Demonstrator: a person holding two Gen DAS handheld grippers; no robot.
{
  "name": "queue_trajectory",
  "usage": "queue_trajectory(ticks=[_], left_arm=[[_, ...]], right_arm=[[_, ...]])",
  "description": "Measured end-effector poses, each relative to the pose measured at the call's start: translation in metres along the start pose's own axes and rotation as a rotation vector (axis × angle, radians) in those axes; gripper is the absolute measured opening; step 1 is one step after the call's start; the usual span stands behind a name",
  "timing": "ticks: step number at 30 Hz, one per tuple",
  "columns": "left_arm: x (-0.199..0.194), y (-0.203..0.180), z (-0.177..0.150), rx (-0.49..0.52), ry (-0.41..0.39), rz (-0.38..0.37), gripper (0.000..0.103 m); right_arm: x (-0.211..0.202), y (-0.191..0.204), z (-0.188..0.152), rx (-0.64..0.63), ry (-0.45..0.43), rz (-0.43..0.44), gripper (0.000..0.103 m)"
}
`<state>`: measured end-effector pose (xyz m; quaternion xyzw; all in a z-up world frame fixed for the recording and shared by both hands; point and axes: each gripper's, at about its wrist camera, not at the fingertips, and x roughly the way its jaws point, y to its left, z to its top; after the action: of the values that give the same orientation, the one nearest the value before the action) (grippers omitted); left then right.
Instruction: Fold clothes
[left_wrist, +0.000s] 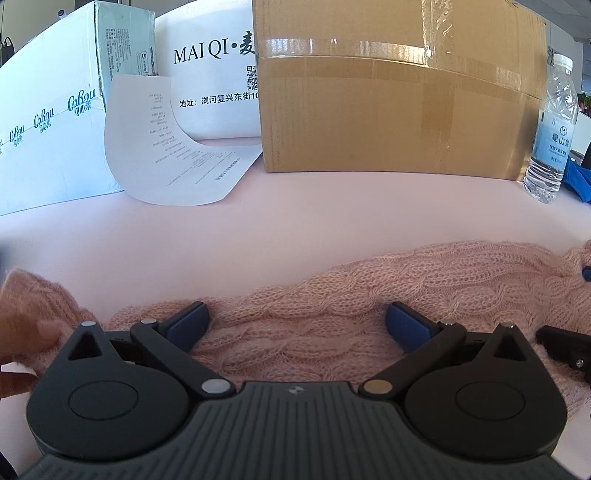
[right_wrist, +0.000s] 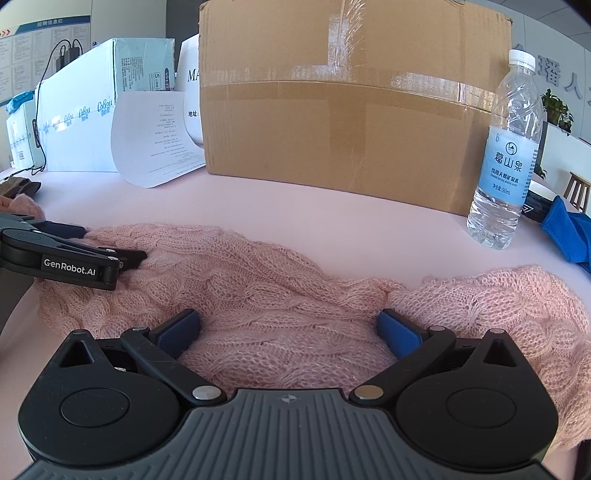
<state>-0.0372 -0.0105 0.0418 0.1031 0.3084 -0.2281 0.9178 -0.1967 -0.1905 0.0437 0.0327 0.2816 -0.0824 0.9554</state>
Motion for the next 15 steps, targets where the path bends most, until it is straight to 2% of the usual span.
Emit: queue_trajectory(ticks=[2,6,15], left_arm=[[0.0,0.0,0.0,0.001,0.0,0.0,0.103],[0.0,0.0,-0.001,-0.001,0.0,0.0,0.103],[0.0,0.001,-0.001,0.001,0.0,-0.001,0.103]], right_arm=[[0.018,0.016,0.013,-0.003,0.002,0.004,0.103],[0.005,0.003,0.005,-0.003,0.002,0.003,0.103],[0.034,0.037,0.017,0.0,0.001,0.007,0.103]])
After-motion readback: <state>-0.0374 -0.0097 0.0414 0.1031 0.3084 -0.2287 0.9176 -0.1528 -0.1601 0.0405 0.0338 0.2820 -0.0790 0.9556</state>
